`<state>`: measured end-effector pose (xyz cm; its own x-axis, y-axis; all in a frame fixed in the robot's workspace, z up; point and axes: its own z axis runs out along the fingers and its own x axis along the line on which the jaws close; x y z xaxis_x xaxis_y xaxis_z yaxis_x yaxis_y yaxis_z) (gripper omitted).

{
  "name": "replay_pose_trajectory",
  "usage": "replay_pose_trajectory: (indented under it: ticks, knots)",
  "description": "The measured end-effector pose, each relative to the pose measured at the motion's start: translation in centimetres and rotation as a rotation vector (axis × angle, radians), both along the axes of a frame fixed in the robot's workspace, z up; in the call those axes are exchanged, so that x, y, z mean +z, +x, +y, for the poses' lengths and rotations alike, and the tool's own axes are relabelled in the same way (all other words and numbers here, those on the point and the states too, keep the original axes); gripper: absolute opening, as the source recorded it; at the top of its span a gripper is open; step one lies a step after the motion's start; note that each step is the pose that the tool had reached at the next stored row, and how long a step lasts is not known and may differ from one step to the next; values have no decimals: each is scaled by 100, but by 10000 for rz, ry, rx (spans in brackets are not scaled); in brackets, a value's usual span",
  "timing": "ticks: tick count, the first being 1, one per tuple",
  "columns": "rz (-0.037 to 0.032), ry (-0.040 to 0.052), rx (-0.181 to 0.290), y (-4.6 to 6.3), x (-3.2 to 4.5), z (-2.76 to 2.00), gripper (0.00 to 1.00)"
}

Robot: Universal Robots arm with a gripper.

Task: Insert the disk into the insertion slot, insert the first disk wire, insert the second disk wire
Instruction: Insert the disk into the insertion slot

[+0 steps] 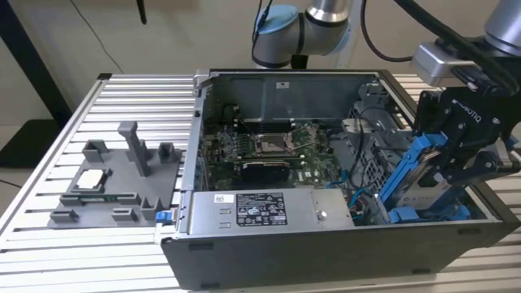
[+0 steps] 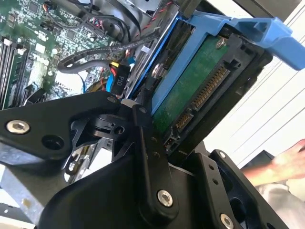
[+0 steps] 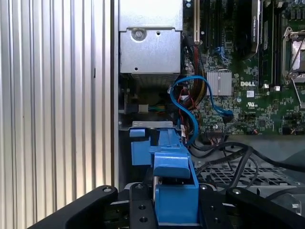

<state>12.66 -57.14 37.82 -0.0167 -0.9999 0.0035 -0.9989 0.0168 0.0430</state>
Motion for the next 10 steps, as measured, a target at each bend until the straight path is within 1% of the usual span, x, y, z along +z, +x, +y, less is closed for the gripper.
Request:
replay_pose_trajectory:
  ticks: [8,10]
  knots:
    - [2,2,0,0,-6,0,33]
    - [2,-1,0,0,-6,0,34]
